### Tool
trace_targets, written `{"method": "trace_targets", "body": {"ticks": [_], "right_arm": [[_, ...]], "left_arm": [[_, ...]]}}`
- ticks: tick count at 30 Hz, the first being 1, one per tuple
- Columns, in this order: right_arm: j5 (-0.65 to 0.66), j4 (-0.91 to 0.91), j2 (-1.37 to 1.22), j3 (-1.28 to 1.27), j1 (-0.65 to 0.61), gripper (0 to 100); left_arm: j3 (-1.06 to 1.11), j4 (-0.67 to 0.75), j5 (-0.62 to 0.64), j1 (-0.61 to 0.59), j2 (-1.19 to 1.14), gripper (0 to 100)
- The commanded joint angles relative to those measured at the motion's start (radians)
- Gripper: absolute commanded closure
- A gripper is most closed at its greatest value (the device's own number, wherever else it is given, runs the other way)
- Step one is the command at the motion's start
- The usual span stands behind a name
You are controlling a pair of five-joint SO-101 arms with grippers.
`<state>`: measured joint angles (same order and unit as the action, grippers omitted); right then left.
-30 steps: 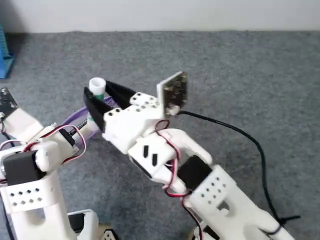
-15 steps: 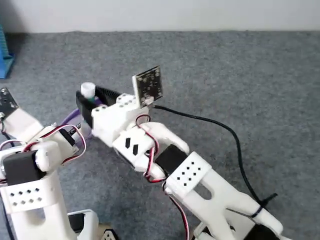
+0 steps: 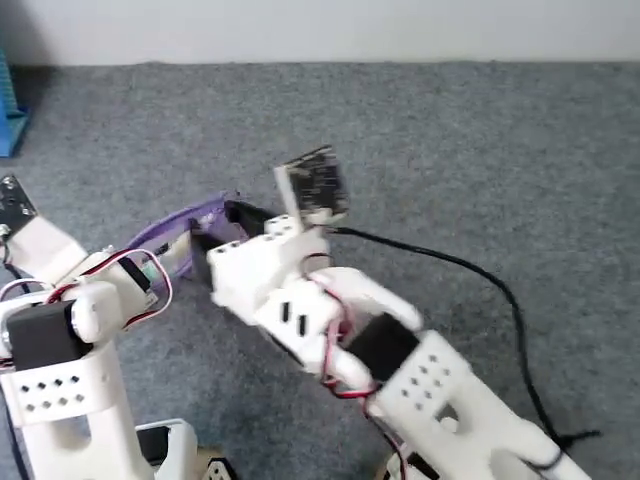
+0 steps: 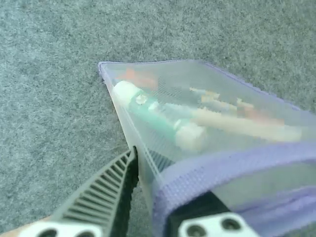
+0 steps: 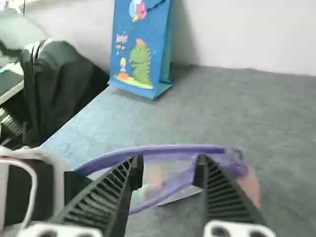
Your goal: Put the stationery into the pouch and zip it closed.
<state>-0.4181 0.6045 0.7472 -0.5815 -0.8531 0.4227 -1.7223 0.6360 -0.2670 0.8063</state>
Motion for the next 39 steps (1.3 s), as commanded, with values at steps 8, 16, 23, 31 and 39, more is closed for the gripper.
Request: {"method": "trace_targets", "body": {"ticks": [8,16,23,31,39], "right_arm": [[0.012,0.274,0.013,0.026,0.24,97.1],[0.203,0.225,-0.166,0.029,0.17,96.8],[0.376,0.124,-0.243,0.031,0.131,96.7],[0.453,0.102,-0.311,0.031,0.117,77.9],[0.456,-0.038,-0.371,0.031,0.117,77.2]], "left_arm": [[0.012,0.023,0.008,0.008,-0.005,99],[0.008,0.021,0.008,0.008,-0.005,99],[0.007,0.021,0.008,0.008,-0.003,99],[0.007,0.021,0.008,0.008,-0.003,99],[0.008,0.021,0.008,0.008,-0.003,99]]}}
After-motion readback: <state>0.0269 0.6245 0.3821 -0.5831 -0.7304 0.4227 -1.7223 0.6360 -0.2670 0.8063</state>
